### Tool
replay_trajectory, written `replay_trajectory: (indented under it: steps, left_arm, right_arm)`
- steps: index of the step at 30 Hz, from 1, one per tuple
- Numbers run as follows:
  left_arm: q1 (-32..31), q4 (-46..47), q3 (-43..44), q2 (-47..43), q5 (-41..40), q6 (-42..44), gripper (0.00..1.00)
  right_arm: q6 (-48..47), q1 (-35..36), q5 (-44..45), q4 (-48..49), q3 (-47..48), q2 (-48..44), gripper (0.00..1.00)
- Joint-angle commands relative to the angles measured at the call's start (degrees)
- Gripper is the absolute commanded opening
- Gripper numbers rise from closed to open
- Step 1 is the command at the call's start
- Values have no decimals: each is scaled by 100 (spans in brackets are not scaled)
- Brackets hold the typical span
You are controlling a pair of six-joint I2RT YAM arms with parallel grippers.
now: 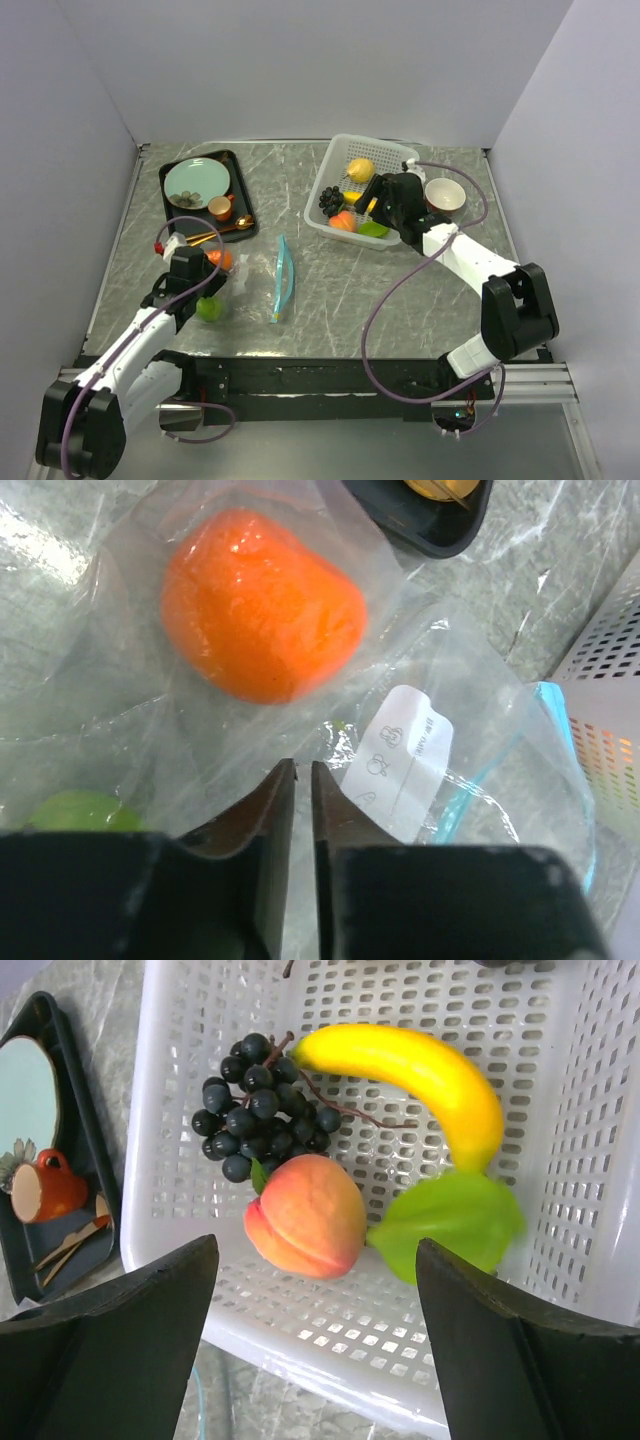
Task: Open the zip-top bag and remove the fake food
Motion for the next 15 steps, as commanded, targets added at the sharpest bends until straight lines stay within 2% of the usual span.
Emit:
replay_trajectory:
  steps: [1, 2, 3, 4, 8, 12, 15]
  left_arm:
    - [-17, -288, 408, -292, -105, 79, 29]
    - [-17, -393, 513, -327, -184, 53, 32]
    - [-8, -559, 566, -380, -298, 35, 33]
    - [-8, -674, 628, -441, -508, 35, 35]
    - [88, -1008, 1075, -372, -958, 158, 36]
    - [282, -1071, 1305, -65, -1257, 289, 35]
    - [484, -711, 1471, 461, -1231, 482, 33]
  right_arm:
    - [-54, 98, -106, 28, 37, -332, 85]
    - [-28, 168, -167, 37, -60, -551, 83]
    - [7, 360, -281, 150, -313, -675, 76]
    - [104, 466, -360, 238, -463, -807, 74]
    - [324, 1143, -467, 474, -904, -1159, 64]
    - [622, 1741, -852, 984, -1045, -906, 58]
    - [833, 2075, -1187, 1257, -896, -449, 56]
